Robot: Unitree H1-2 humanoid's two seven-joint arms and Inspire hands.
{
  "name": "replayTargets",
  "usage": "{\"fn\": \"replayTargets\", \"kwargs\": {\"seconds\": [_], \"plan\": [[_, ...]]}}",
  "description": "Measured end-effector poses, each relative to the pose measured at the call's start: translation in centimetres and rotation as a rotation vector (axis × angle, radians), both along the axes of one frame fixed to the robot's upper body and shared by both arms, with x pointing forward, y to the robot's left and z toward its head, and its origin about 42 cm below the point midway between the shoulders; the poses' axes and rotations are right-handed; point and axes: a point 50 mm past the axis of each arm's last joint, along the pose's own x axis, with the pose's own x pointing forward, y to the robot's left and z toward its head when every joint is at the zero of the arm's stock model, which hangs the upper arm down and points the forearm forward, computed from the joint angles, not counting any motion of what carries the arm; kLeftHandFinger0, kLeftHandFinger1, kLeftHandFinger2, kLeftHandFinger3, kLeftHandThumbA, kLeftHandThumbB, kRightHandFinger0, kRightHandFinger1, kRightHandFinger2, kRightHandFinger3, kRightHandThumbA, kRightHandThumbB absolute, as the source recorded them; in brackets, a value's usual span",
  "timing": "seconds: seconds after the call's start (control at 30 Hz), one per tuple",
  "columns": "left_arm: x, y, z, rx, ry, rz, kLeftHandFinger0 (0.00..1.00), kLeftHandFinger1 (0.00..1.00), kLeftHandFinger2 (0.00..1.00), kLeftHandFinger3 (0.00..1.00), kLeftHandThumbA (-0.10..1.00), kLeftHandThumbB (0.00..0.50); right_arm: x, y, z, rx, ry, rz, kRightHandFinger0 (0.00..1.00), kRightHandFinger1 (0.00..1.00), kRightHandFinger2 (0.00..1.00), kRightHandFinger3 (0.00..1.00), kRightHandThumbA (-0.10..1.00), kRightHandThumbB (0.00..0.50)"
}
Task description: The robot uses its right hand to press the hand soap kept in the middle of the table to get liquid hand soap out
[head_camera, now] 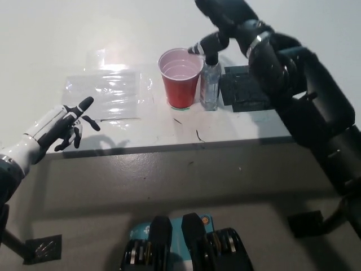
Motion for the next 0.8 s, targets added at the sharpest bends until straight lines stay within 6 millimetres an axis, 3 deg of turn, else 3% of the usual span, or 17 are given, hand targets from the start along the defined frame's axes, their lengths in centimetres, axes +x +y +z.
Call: {"fn": "replayTargets", "kwargs": {"seconds": [0.17,0.23,0.4,0.6,0.8], "plan": [[-0.2,0.2,-0.3,0.001,0.007,0.003,0.02,0.01,0.12,0.41,1.00,0.070,-1.2,-1.9,2.6,0.035,-0.062,-0.007,1.00,1.00,1.00,1.00,1.00,0.500],[-0.2,0.2,-0.4,0.001,0.010,0.005,0.06,0.06,0.19,0.43,1.00,0.075,-1.6,-3.1,3.3,0.052,-0.081,-0.018,1.00,1.00,1.00,1.00,1.00,0.500],[-0.5,0.4,-0.8,-0.001,0.020,0.011,0.10,0.08,0.21,0.46,1.00,0.079,-3.2,-7.4,3.9,0.095,-0.099,-0.070,1.00,1.00,1.00,1.00,1.00,0.500],[-0.7,0.7,-1.1,-0.004,0.035,0.022,0.09,0.08,0.20,0.48,1.00,0.086,-5.8,-12.8,3.1,0.173,-0.093,-0.133,1.00,1.00,1.00,1.00,1.00,0.500],[-0.7,0.8,-1.2,-0.005,0.040,0.029,0.09,0.09,0.20,0.47,1.00,0.080,-7.9,-17.2,-0.2,0.272,-0.033,-0.185,1.00,1.00,1.00,1.00,1.00,0.495]]}}
